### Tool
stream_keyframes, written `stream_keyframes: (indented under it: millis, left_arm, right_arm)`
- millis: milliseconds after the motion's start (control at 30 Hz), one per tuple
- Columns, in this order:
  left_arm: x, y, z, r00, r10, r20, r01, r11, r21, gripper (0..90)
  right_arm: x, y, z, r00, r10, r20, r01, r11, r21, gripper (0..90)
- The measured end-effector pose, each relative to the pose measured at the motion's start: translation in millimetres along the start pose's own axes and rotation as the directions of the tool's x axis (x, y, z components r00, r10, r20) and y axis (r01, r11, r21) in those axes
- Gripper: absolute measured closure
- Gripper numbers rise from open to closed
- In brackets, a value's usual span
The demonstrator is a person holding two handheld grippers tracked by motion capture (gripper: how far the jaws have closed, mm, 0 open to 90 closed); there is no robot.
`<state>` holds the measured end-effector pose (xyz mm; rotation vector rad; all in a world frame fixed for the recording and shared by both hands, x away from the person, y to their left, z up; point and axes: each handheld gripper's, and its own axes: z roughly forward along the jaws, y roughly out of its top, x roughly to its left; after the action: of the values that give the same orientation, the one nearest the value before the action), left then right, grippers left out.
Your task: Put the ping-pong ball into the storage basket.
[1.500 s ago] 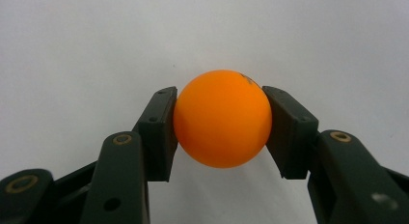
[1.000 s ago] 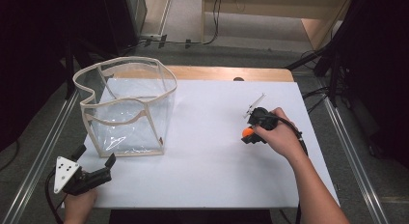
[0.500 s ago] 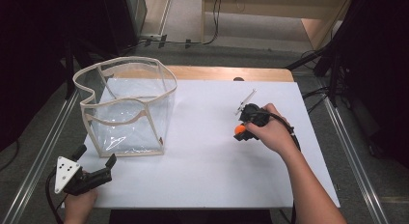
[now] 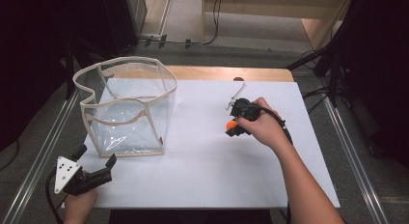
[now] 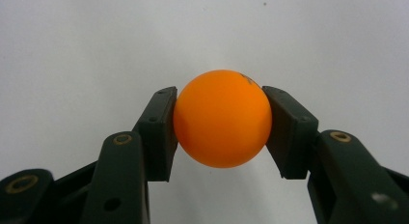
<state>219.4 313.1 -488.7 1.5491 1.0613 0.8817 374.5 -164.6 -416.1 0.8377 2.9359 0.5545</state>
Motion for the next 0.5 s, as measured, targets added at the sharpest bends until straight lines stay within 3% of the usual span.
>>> stream_keyframes:
  millis: [500]
  left_arm:
    - [0.5,-0.1,-0.3,1.0,-0.005,0.003,0.005,1.0,-0.004,0.0]
  right_arm:
    - [7.9,33.1,-10.4,0.9988,-0.048,-0.013,0.048,0.999,-0.005,47.6]
